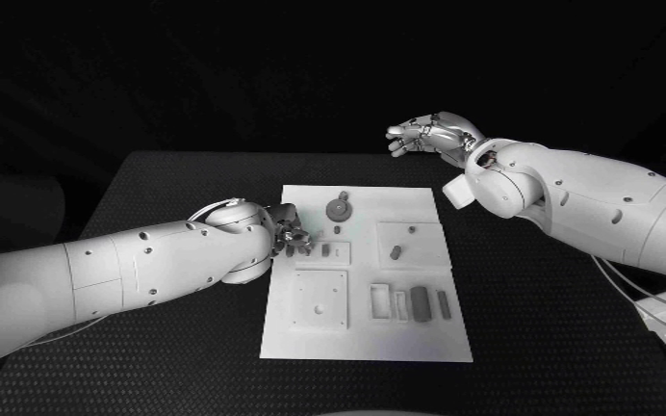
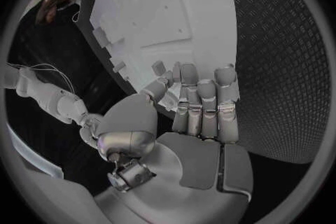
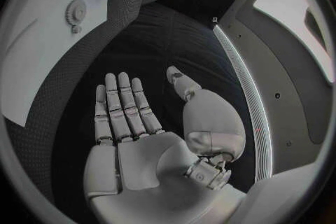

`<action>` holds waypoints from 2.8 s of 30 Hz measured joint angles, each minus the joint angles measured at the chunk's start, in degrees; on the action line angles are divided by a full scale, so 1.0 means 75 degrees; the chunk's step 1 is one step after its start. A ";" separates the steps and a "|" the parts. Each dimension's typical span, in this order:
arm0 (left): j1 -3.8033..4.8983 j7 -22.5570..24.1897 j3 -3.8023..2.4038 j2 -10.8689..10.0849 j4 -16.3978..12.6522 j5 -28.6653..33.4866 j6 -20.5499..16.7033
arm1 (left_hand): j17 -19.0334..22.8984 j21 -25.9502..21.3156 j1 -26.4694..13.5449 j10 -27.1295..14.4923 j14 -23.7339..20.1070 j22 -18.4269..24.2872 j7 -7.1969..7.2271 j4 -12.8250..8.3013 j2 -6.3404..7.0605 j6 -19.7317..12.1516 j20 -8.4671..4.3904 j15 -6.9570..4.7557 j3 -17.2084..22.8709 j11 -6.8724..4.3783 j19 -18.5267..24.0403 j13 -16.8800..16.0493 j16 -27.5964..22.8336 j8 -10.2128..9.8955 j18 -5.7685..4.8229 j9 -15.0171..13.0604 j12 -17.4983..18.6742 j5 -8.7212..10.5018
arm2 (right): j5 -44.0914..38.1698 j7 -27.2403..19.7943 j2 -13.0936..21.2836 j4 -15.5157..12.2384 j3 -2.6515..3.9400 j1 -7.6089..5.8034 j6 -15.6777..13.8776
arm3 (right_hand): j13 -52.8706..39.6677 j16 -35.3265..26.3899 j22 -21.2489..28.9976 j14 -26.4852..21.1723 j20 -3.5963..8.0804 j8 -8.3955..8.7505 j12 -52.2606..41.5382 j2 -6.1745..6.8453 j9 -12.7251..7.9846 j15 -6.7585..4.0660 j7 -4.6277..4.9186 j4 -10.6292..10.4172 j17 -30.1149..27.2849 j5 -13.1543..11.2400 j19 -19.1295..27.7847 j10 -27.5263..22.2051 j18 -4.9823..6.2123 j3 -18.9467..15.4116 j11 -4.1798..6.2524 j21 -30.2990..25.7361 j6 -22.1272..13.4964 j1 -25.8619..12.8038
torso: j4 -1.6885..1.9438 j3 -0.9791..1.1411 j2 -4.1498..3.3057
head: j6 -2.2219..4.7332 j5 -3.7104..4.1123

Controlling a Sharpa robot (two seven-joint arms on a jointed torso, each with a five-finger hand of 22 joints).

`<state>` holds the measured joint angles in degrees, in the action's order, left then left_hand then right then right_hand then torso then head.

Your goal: Assemble the parts on the task board

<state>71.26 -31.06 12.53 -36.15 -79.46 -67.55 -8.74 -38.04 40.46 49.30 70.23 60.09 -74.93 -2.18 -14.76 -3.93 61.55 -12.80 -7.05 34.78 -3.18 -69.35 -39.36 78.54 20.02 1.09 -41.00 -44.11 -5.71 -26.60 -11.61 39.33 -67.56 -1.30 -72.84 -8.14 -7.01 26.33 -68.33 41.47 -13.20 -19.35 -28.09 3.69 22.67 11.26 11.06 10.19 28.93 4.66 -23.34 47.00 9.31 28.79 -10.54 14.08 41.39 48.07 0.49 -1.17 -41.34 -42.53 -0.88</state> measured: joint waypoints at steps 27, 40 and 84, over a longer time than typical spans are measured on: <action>0.0006 -0.0112 0.0072 0.0017 -0.0046 -0.0288 0.0060 | -0.0041 0.0056 -0.0202 0.0124 0.0140 0.0002 0.0022 0.0169 0.0286 0.0075 -0.0139 -0.0165 -0.0051 -0.0124 -0.0103 -0.0042 0.0052 0.0549 -0.0002 -0.0008 -0.0029 -0.0103 | 0.0002 0.0031 0.0026 -0.0028 0.0000 0.0002 0.0056 | 0.0028 -0.0056 -0.0023 -0.0029 0.0000 0.0001 0.0000 0.0000 -0.0033 0.0028 -0.0027 -0.0021 0.0025 0.0000 0.0000 0.0000 0.0001 -0.0021 0.0000 -0.0028 -0.0027 0.0000 | -0.0001 0.0008 0.0000 | -0.0040 -0.0029; 0.0003 -0.0143 0.0083 0.0022 -0.0040 -0.0348 0.0053 | -0.0048 0.0145 -0.0234 0.0219 0.0259 0.0003 0.0076 0.0227 0.0396 0.0128 -0.0251 -0.0231 -0.0110 -0.0166 -0.0216 -0.0062 0.0089 0.0624 -0.0005 -0.0286 -0.0082 -0.0103 | 0.0003 0.0043 0.0018 -0.0030 0.0000 0.0002 0.0076 | 0.0031 -0.0056 -0.0031 -0.0028 0.0000 0.0001 0.0000 0.0000 -0.0040 0.0028 -0.0027 -0.0021 0.0031 0.0000 0.0000 -0.0028 0.0000 -0.0021 -0.0028 -0.0028 -0.0027 0.0000 | 0.0000 0.0000 0.0001 | -0.0022 -0.0042; -0.0007 -0.0127 0.0091 0.0055 -0.0015 -0.0415 -0.0208 | -0.0044 0.0203 -0.0193 0.0215 0.0261 0.0000 0.0076 0.0110 0.0364 0.0170 -0.0244 -0.0234 -0.0074 -0.0162 -0.0244 -0.0075 0.0083 0.0606 -0.0006 -0.0390 -0.0112 0.0182 | 0.0006 0.0054 0.0022 -0.0023 0.0000 0.0004 0.0094 | 0.0049 -0.0089 -0.0050 -0.0028 0.0000 0.0001 0.0000 0.0000 -0.0070 0.0027 -0.0001 -0.0041 0.0062 0.0000 0.0000 -0.0028 0.0000 -0.0042 -0.0028 -0.0058 -0.0052 0.0000 | -0.0003 0.0004 -0.0001 | -0.0036 -0.0028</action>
<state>71.21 -32.02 13.22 -35.74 -79.58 -70.67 -10.30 -38.37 41.98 47.85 71.84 62.05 -74.93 -1.61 -13.94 -1.20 62.83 -14.63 -8.81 34.23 -4.39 -71.18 -39.92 79.16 24.57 1.05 -43.93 -44.94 -4.35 -26.55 -11.21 39.50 -67.74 -1.30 -72.81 -7.43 -6.64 25.67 -68.70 41.26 -13.20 -19.34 -28.10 3.69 22.15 11.46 11.05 9.88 29.39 4.66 -23.34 46.79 9.31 28.47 -10.75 13.64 41.00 48.07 0.47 -1.14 -41.34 -42.80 -1.09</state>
